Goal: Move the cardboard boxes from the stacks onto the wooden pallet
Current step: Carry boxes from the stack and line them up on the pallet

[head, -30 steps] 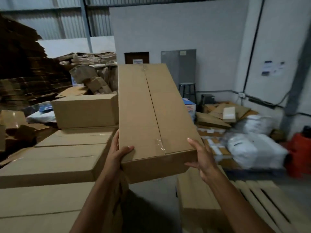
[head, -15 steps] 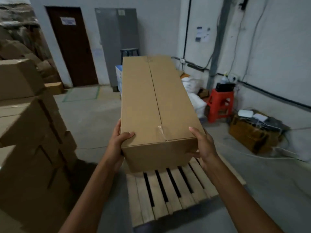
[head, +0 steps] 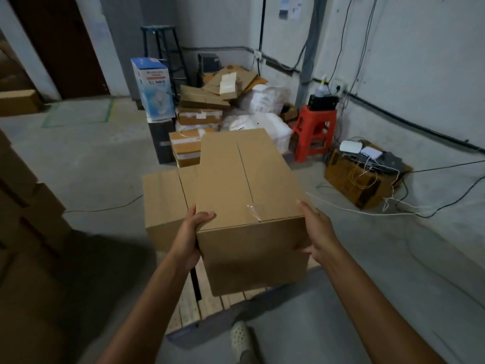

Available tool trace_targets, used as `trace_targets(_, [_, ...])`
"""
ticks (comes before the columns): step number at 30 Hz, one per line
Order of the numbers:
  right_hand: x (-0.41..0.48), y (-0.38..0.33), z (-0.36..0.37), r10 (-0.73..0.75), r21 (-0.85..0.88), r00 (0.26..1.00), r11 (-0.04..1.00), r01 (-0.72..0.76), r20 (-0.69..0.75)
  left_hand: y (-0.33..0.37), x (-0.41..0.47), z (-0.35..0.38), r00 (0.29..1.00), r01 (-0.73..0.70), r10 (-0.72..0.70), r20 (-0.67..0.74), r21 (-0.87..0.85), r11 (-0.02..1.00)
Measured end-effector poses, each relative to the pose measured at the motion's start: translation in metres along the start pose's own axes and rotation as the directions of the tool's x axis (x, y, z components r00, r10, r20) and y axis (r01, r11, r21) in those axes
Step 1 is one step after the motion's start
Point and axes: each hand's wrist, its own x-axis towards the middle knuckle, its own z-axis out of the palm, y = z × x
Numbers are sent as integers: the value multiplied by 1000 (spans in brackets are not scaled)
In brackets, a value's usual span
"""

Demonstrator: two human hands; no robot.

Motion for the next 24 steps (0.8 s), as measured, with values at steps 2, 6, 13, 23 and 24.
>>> trace_targets(2, [40,-4,0,63,-28,998,998,-63,-1,-14,36,10,997,60,-61,-41,-32,998])
trace_targets(6, [119,-18,7,154,-87,988,984,-156,-20,-30,119,28,978,148,-153,-140,-50,988])
trace_targets(13, [235,-54,18,260,-123,965,957,-263,-37,-24,238,57,977,191,-194,-91,-33,981])
trace_targets(23, [397,-104,15,256,-223,966,944,-242,39,-37,374,117,863,348,-383,-331,-161,924])
trace_targets(24, [414,-107,15,256,-234,965,943,-236,60,-39,389,126,853,338,-368,-369,-147,930])
